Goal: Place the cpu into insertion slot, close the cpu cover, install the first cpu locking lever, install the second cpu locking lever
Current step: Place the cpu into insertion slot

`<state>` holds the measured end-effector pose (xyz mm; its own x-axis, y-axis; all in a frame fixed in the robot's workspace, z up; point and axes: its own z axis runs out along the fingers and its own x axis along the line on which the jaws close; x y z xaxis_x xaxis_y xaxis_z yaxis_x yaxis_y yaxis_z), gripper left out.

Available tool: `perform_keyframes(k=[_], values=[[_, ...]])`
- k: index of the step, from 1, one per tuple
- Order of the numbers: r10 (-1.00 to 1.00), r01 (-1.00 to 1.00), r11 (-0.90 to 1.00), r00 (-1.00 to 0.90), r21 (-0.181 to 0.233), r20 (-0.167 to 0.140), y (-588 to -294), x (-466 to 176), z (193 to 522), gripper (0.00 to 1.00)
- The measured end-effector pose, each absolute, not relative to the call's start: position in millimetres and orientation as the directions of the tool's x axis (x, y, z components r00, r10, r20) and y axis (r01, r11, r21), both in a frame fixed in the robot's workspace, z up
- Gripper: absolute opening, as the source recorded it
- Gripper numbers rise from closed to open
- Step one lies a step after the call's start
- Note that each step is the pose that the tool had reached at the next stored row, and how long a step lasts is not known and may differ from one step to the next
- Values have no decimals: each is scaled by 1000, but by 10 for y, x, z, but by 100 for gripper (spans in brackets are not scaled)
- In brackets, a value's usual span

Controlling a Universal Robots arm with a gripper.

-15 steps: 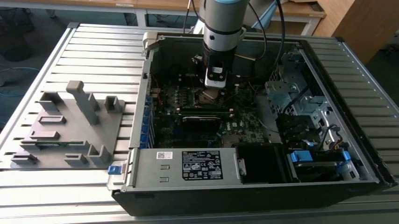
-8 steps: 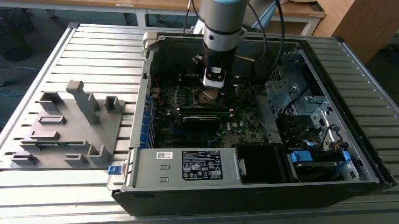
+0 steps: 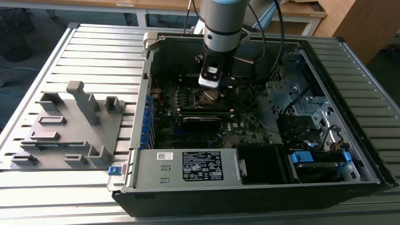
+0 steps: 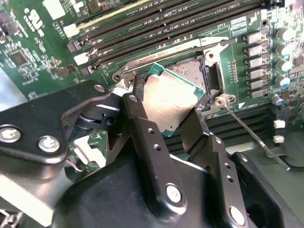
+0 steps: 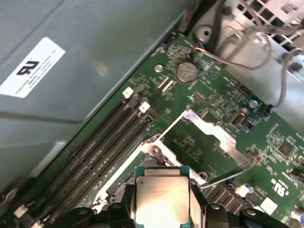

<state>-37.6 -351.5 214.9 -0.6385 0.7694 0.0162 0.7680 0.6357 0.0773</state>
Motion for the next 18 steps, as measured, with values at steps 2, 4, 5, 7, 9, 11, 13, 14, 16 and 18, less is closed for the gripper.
perform_keyframes(k=[2, 4, 5, 7, 9, 11, 13, 14, 16, 18], values=[[775, 774, 628, -631, 77, 16, -3515, -377, 2149, 54], [775, 774, 628, -631, 77, 16, -3514, -377, 2148, 54], [776, 774, 628, -631, 77, 16, -3514, -377, 2149, 54], [776, 774, 628, -631, 77, 16, -3514, -377, 2148, 54], [777, 775, 627, -629, 77, 16, -3514, -377, 2148, 54], [791, 789, 609, -612, 77, 16, -3514, -377, 2146, 54], [812, 810, 581, -584, 77, 16, -3514, -377, 2142, 54], [823, 821, 565, -568, 78, 16, -3514, -377, 2139, 54], [843, 841, 535, -538, 77, 16, -3514, -377, 2136, 54], [861, 860, 505, -508, 77, 16, -3514, -377, 2132, 54]])
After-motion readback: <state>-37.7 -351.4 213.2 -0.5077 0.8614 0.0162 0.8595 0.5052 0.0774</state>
